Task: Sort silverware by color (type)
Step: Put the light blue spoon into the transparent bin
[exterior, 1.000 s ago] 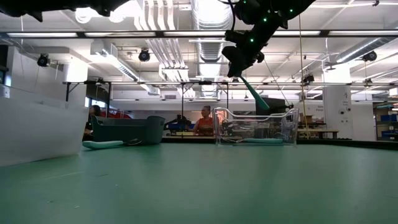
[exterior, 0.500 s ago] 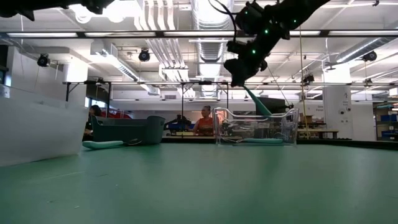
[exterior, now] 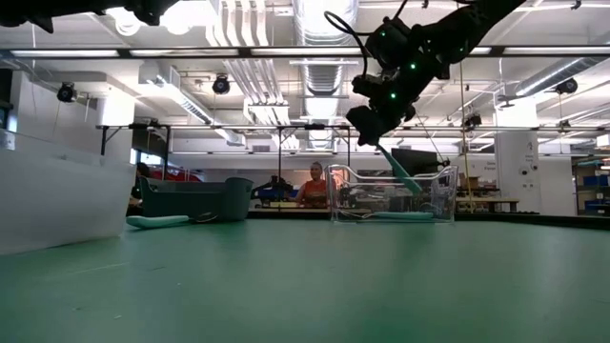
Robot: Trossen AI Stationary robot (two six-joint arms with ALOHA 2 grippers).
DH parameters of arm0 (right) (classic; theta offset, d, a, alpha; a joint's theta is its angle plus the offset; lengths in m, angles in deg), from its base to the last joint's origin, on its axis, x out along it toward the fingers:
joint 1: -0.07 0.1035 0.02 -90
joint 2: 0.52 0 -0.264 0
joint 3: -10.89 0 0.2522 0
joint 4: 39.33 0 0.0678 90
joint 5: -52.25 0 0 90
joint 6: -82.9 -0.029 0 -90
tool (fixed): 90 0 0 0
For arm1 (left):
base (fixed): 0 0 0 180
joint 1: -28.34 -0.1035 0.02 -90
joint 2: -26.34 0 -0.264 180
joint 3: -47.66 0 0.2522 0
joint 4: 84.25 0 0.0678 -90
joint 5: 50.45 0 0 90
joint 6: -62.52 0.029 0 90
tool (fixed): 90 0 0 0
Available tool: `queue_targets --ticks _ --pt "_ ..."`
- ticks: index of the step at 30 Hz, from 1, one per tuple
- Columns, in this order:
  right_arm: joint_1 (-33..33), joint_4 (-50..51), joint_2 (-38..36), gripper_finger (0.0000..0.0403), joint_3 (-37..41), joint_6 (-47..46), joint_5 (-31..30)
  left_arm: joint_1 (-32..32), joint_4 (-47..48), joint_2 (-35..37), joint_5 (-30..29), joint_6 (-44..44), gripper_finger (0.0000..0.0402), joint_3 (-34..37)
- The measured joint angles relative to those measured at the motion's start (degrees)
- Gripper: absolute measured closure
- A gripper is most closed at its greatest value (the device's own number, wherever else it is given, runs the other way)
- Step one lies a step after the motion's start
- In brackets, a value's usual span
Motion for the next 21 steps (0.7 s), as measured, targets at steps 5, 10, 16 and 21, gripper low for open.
queue_targets --ticks 5,10,16,21 --pt "-0.11 -0.01 0.02 0.039 0.91 -0.37 -0.38 0.04 0.0 0.0 0.44 -0.1 0.0122 0.0" --pt "-0.11 0.02 0.04 0.039 1.36 -0.49 -0.4 0.03 -0.04 -0.02 0.47 0.27 0.0122 0.0" --pt "-0.11 -0.07 0.04 0.039 1.4 -0.85 -0.4 0.0 -0.09 -0.02 0.49 0.38 0.0122 0.0" --pt "-0.11 -0.09 0.04 0.039 1.4 -1.39 -0.38 0.0 -0.09 -0.02 0.49 0.47 0.0122 0.0"
